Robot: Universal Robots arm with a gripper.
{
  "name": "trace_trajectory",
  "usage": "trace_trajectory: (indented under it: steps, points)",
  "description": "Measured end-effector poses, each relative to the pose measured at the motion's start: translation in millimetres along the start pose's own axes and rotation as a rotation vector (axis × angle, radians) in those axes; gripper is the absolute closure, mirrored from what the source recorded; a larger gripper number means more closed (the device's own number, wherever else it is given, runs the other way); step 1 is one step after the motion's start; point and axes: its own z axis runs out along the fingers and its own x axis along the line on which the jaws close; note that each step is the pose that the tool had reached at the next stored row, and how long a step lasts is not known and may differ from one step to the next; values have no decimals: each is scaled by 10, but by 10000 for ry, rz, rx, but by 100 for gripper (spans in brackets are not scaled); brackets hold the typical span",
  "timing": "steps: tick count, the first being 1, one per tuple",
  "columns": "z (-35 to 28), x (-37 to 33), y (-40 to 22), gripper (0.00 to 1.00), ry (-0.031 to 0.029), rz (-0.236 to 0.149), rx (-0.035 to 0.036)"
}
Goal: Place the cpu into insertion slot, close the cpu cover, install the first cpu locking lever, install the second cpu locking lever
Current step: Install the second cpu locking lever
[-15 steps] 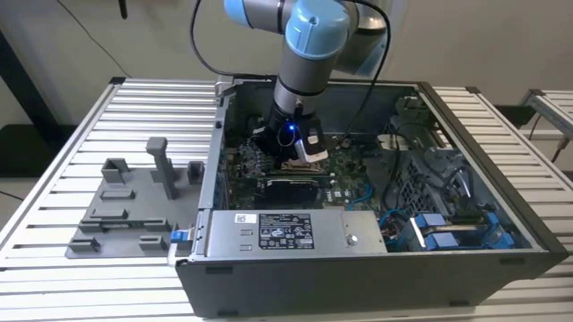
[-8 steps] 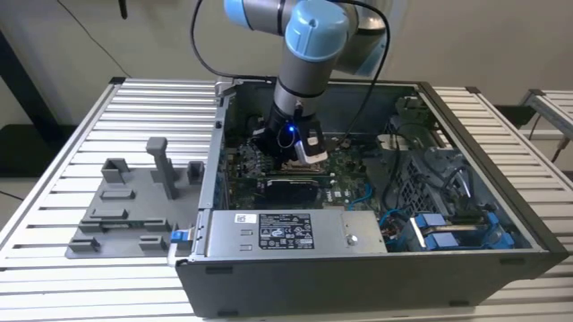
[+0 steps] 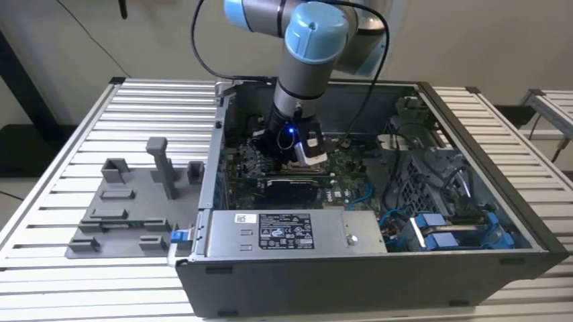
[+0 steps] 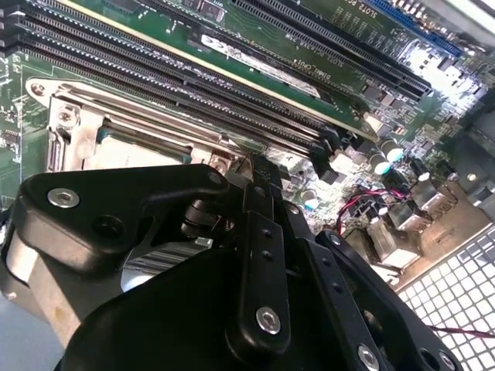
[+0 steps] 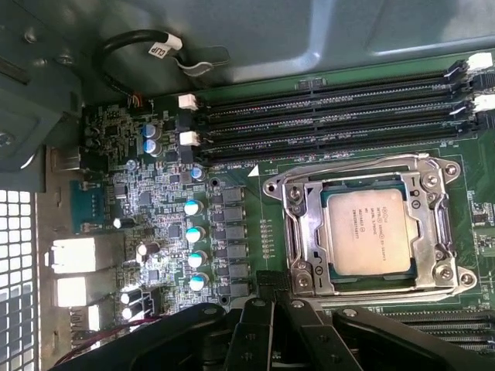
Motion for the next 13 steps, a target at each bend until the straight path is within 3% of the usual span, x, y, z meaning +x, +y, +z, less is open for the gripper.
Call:
trace_trajectory:
  steps: [8,13]
  points:
    - [0,-2,-15,89,105,29,101]
    - [-29,2,-11,89,202,43,110]
